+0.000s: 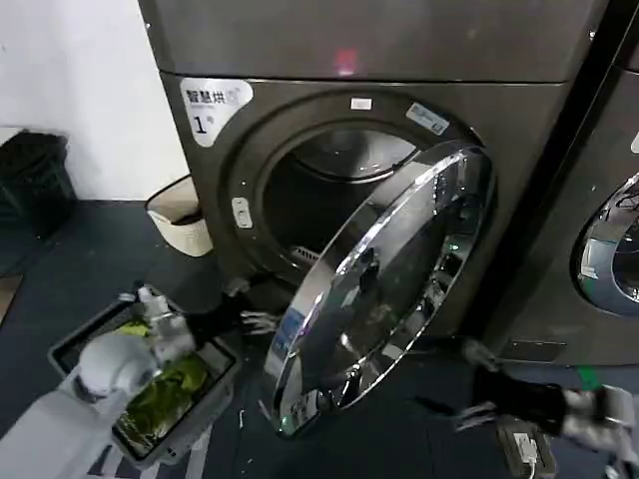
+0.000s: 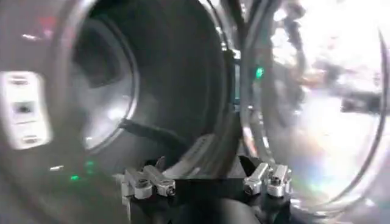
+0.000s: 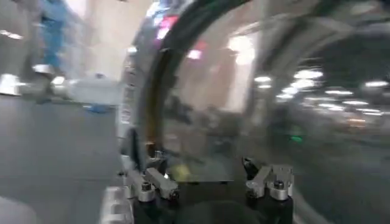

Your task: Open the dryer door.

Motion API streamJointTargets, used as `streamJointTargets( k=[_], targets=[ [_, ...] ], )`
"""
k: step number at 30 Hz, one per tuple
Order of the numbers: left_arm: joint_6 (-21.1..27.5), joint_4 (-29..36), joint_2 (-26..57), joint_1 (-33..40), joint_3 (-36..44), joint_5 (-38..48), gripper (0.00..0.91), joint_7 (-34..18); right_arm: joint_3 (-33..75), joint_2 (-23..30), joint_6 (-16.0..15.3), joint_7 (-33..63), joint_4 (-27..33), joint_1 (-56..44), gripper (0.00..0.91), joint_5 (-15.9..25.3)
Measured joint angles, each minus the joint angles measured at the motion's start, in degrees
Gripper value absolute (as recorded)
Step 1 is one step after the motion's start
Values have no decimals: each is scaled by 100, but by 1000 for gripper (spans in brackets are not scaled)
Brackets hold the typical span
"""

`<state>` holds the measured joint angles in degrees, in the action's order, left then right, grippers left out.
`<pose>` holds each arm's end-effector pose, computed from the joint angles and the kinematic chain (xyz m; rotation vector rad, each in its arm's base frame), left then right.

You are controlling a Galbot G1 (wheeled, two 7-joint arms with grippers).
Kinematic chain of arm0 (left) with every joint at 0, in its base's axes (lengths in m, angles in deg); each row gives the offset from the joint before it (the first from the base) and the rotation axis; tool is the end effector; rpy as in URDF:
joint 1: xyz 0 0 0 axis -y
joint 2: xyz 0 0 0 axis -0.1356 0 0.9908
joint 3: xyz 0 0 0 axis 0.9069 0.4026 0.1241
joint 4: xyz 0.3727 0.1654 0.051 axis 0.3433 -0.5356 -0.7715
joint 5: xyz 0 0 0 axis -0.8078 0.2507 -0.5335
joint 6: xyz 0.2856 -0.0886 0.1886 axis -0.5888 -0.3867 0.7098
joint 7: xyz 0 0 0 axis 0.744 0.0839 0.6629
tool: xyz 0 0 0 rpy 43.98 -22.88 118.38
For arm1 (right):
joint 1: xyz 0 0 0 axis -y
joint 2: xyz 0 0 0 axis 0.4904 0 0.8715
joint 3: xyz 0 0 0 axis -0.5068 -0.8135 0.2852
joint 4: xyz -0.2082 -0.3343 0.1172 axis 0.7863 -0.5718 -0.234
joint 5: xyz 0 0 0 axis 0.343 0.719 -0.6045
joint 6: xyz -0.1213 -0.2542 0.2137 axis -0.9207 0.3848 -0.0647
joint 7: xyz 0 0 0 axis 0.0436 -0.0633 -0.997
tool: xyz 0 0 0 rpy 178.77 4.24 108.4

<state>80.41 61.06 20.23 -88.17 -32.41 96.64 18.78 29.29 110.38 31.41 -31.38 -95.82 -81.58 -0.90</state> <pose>0.3616 0.1239 -0.2525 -1.4788 -2.6647 -0.1289 0.1586 -0.2594 -0.2619 -1.1532 2.7731 -0.3443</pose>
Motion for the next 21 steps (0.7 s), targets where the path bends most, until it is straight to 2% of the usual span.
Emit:
streamJointTargets(
  k=[7,9,11,17,21],
  targets=[
    [-35,-184,-257,622,823,-5,907,66,799,312,-39,1936,-275,-372,907,-460],
    [-35,-195,-328,776,1035,0,907,67,977,319,-289,2546,-269,-457,907,-396],
    [-36,-208,-391,908,1231,15,907,62,1172,318,-480,3132,-231,-562,907,-158],
    [-42,-213,-424,1316,1829,147,907,31,1817,207,-651,5043,-91,-697,907,-278],
    [-77,-208,-509,1550,2202,225,907,4,2170,179,-661,5726,16,-751,907,-191]
  ],
)
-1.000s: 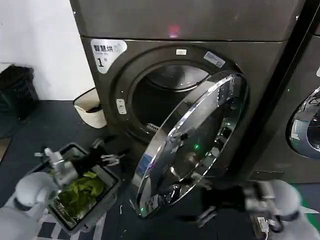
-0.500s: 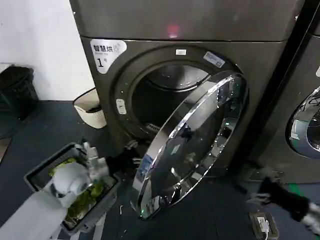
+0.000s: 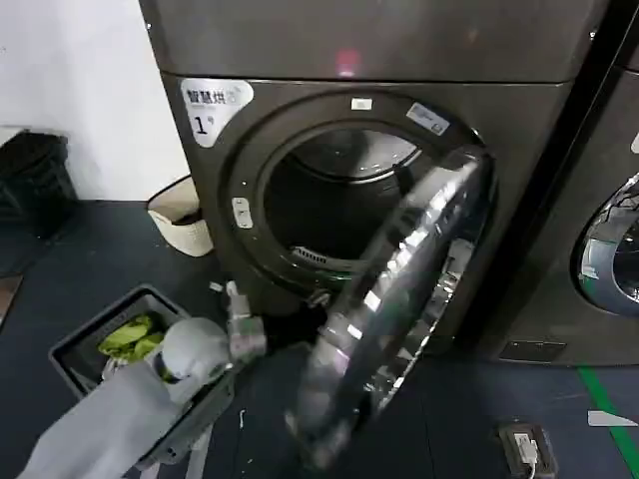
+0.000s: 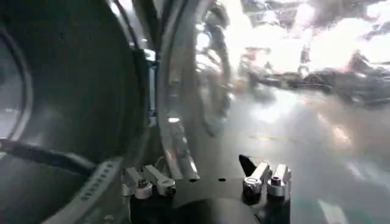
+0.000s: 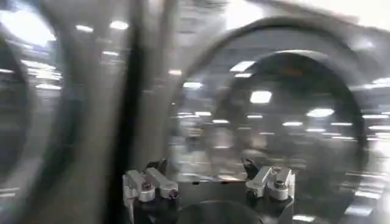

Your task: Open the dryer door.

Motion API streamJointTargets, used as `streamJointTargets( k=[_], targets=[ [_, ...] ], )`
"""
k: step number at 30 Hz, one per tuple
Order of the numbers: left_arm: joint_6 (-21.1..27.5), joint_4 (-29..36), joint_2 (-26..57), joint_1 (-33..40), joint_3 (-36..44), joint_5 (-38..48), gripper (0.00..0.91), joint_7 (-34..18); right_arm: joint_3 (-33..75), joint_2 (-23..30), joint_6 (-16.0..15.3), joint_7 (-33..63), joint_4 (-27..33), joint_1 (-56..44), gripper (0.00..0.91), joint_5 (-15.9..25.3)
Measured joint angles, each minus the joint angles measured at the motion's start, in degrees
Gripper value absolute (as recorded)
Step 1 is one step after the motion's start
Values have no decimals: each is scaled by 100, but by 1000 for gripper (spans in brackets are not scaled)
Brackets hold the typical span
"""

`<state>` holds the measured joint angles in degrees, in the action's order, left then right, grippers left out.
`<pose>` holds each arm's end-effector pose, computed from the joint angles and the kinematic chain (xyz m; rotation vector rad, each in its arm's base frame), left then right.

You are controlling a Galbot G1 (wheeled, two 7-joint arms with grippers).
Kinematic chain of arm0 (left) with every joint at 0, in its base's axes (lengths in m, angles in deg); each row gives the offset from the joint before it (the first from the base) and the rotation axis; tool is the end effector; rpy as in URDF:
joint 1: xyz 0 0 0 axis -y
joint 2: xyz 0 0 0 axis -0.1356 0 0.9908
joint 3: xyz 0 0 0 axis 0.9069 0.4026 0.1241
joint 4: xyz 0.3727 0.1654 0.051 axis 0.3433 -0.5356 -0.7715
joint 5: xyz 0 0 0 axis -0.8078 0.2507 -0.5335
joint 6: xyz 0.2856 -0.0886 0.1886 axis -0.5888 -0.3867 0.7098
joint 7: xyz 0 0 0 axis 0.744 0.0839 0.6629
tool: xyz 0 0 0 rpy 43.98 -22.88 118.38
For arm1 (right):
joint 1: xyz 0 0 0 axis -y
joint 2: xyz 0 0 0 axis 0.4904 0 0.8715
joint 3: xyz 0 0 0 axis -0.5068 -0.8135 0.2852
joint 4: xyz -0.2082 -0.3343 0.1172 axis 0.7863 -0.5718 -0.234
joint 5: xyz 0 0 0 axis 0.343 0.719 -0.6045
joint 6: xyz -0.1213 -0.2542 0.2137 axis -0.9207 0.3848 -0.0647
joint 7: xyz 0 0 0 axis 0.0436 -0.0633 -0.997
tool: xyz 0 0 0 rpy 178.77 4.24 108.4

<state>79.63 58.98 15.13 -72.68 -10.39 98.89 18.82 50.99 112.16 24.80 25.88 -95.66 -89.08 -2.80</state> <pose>0.3926 0.0172 -0.2561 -1.8440 -2.4368 -0.0994 0.0469 -0.3271 -0.2293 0.8218 2.9316 -0.3309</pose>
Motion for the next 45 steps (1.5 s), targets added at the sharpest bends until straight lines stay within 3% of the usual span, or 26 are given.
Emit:
streamJointTargets(
  k=[3,5,16,19,27,45],
  targets=[
    [14,-35,-93,157,258,-10,907,-71,297,-56,268,163,137,-32,907,338],
    [28,-91,-166,273,426,42,907,-178,504,-76,290,426,227,1,907,493],
    [-2,-459,-851,1151,1540,129,907,-605,1661,-298,118,792,456,-27,907,388],
    [-62,-582,-1065,1334,1728,157,907,-785,1909,-307,65,676,448,-77,907,568],
    [-179,-1012,-1608,1660,2074,27,907,-933,2528,-332,34,607,380,-241,907,792],
    [-395,-1888,-2770,2124,2468,-44,907,-1396,3001,-372,127,595,648,-368,907,828]
  ],
)
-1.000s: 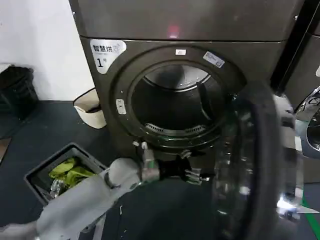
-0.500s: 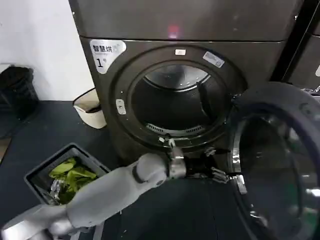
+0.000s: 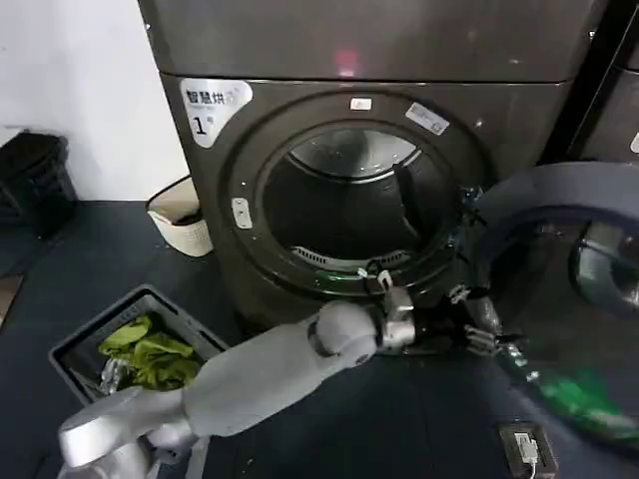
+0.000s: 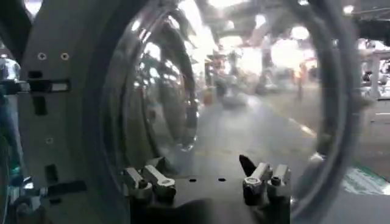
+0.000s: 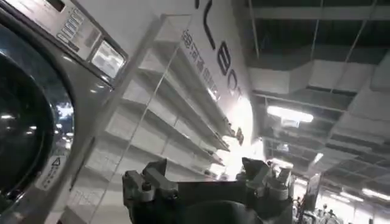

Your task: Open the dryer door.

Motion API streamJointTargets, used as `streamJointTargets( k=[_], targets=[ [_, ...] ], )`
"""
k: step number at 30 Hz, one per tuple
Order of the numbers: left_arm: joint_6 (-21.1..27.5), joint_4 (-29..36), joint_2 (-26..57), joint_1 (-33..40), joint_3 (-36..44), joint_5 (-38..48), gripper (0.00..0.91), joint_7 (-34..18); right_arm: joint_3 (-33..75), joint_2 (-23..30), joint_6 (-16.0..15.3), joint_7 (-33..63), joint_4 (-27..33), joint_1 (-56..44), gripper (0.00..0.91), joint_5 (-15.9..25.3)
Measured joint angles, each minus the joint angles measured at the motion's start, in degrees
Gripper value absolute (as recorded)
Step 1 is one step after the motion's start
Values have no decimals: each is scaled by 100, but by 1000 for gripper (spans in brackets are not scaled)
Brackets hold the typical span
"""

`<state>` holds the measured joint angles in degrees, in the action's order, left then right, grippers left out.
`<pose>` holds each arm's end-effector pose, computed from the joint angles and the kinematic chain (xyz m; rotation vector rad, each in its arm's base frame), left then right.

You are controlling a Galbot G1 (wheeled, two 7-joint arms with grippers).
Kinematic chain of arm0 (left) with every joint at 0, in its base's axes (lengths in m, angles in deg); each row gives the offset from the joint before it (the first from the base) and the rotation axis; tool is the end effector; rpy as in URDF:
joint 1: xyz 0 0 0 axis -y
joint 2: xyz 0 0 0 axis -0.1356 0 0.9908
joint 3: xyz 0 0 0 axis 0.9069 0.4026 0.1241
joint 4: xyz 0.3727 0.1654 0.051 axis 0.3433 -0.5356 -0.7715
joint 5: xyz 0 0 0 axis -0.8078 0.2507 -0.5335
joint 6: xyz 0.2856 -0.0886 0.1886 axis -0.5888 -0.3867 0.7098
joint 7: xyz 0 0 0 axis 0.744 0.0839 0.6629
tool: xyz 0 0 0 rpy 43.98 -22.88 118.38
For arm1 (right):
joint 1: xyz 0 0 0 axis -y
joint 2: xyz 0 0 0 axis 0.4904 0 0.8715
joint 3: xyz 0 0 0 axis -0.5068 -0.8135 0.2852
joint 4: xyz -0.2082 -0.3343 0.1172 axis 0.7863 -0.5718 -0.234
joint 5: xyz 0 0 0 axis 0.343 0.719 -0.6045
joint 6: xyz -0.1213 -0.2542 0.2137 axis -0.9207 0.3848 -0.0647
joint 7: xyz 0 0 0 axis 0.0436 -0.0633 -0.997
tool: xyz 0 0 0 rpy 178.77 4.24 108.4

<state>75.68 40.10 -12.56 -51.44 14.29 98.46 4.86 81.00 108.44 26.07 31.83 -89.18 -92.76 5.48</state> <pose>0.4452 -0.2372 -0.2460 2.0341 2.3732 0.1444 -0.1011 -0.4007 -0.1451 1.6404 2.4555 -0.8070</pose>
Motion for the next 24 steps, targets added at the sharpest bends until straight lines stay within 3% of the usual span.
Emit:
streamJointTargets(
  k=[8,15,24],
  targets=[
    [-405,7,-55,22,-1,145,907,-154,42,10,37,-36,87,-28,907,-3],
    [-1907,-36,358,-32,238,67,907,-705,35,-18,43,-116,139,-14,907,-2],
    [-2018,617,1513,-458,69,-98,907,-793,32,-88,83,-143,265,29,907,43]
  ],
)
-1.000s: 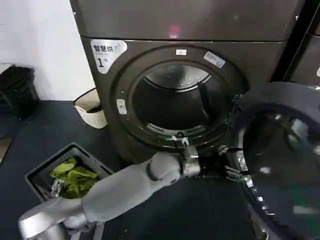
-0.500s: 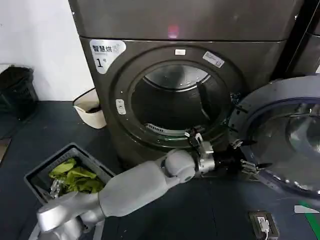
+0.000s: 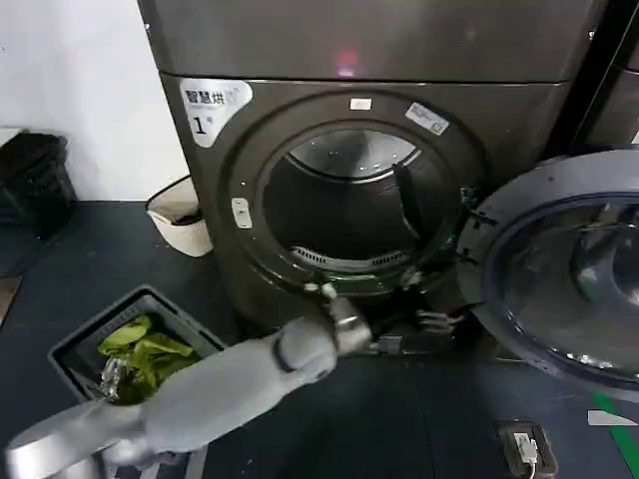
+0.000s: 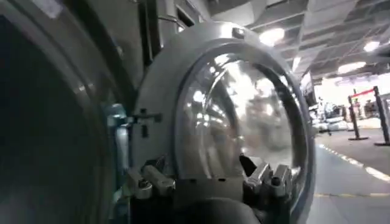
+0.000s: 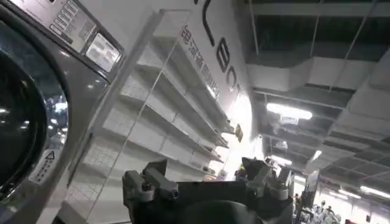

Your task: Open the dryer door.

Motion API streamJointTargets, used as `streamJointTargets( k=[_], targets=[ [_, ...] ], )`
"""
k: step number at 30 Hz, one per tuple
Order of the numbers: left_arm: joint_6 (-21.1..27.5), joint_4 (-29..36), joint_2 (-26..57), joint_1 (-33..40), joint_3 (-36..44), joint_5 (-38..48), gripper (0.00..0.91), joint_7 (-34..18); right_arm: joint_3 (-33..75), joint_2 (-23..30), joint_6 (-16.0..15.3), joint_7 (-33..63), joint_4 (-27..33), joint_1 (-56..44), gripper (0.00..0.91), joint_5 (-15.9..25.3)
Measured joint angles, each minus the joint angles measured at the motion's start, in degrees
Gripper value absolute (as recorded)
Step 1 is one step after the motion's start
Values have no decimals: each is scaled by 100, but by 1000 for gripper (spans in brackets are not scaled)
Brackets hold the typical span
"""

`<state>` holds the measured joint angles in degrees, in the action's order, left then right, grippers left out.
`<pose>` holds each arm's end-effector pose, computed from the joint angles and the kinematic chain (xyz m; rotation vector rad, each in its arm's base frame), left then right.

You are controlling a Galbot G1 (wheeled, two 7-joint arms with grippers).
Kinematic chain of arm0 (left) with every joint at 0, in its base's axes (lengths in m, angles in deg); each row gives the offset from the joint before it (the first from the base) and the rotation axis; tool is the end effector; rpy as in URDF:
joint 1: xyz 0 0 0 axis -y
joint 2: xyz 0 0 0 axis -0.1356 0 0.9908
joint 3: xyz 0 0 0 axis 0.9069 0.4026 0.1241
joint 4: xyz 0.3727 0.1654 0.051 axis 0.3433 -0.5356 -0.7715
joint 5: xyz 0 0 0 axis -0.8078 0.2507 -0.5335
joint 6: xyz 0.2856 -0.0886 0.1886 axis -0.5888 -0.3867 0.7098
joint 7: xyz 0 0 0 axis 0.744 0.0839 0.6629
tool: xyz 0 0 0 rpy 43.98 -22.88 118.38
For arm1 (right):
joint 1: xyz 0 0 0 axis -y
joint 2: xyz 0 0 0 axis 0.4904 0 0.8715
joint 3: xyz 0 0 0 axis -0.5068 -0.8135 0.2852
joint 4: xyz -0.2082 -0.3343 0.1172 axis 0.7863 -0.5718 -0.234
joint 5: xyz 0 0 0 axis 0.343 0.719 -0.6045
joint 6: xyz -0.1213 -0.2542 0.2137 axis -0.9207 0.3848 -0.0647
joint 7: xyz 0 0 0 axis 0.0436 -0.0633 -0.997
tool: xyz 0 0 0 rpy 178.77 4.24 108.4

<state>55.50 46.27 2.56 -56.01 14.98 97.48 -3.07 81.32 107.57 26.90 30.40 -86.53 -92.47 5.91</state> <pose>0.4292 -0.1195 -0.2918 1.6599 2.3988 0.0591 -0.1057 -0.4132 -0.1504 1.6427 2.4722 -0.7997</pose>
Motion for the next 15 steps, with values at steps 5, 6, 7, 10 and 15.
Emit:
streamJointTargets(
  k=[5,6,7,10,15],
  targets=[
    [384,544,912,-143,-324,-137,907,371,-34,-72,-4,-5,64,58,907,25],
    [474,619,1098,-151,-363,-130,907,452,-41,-82,-4,-7,83,65,907,38],
    [544,688,1311,-158,-412,-132,907,555,-44,-92,-3,-9,98,70,907,43],
    [569,719,1874,-120,-526,-359,907,781,-47,-145,-2,-20,153,82,907,47],
    [886,708,2695,91,-568,-366,907,1058,-86,-218,-2,-21,243,111,907,84]
  ],
)
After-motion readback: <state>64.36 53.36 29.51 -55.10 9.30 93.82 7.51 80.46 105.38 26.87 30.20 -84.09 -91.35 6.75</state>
